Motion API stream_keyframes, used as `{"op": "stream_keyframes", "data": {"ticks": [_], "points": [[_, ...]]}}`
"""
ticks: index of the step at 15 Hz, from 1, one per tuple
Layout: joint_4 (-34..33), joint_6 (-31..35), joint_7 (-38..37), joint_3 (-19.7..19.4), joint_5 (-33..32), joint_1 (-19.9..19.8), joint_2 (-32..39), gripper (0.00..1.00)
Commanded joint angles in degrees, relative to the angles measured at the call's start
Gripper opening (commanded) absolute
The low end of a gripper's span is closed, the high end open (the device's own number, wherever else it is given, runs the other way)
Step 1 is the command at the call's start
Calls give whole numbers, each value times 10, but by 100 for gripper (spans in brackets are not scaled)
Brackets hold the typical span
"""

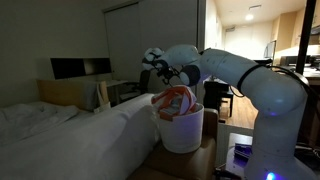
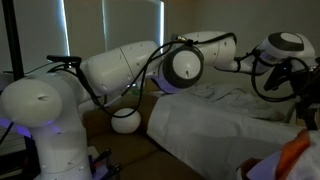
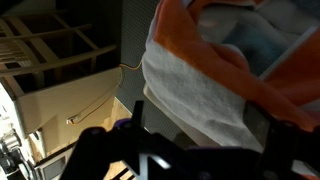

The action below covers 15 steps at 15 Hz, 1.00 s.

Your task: Put the towel inside the basket

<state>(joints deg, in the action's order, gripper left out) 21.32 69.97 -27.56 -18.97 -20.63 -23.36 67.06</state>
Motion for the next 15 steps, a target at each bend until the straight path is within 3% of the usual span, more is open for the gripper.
{"op": "stream_keyframes", "data": {"ticks": [1,15], "points": [[-5,-4,-6,-7,11,-1,0,100],[-15,61,5,-47,-27,47,-23,100]]}}
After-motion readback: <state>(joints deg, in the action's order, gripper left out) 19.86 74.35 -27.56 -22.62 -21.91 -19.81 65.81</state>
